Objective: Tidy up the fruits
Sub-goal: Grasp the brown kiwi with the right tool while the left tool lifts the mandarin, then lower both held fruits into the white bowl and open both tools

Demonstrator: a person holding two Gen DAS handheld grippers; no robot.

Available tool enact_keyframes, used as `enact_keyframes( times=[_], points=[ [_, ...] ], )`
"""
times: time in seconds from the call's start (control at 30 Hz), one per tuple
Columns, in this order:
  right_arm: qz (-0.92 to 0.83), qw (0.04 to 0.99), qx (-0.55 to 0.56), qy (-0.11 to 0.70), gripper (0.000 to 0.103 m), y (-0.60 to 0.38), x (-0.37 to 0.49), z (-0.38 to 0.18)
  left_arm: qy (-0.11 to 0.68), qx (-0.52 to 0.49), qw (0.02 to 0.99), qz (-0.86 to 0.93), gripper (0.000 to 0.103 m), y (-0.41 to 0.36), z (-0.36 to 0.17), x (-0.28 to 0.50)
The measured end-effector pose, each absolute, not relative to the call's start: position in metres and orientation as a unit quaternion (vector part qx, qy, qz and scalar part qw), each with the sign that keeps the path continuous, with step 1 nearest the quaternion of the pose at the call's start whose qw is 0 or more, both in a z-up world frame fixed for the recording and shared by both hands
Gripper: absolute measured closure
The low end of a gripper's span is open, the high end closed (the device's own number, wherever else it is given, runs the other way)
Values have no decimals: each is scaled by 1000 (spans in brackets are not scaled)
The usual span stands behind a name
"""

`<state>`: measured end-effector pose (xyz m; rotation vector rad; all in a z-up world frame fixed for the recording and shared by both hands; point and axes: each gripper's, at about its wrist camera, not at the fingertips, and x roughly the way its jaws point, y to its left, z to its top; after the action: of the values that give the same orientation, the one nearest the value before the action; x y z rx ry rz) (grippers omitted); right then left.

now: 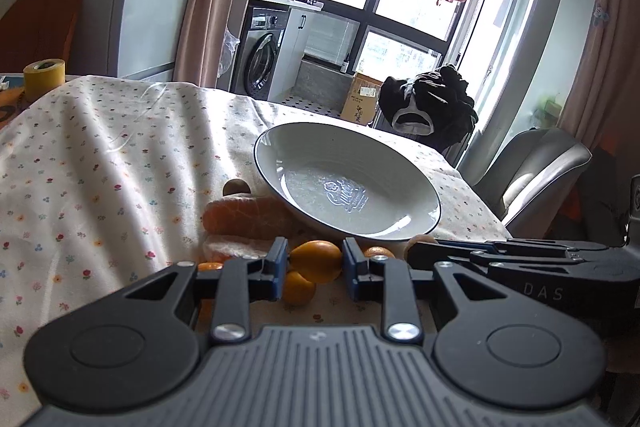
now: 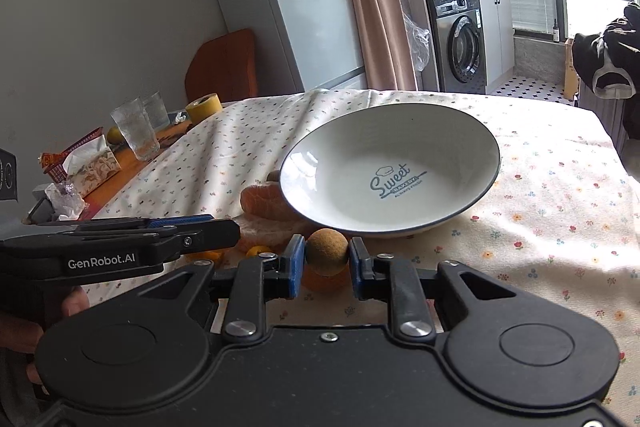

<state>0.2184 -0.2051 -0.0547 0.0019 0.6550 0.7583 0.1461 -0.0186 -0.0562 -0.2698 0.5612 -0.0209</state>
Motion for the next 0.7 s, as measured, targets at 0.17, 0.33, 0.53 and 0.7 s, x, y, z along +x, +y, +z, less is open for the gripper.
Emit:
enact_keyframes(
  times=[0.17, 0.33, 0.53, 0.7],
  points=[
    [363, 880, 6, 306, 81, -202, 229, -50, 271, -131, 954, -13, 75, -20, -47, 160],
    [358, 885, 16, 298, 81, -204, 242, -47, 268, -130, 955, -13, 76, -22, -42, 178],
    [349, 888, 28, 298, 81, -205, 260, -48, 270, -133, 954, -10, 75, -23, -42, 199],
    [349, 886, 34, 304, 81, -204, 269, -53, 281, -134, 950, -7, 75, -21, -47, 214]
  ],
)
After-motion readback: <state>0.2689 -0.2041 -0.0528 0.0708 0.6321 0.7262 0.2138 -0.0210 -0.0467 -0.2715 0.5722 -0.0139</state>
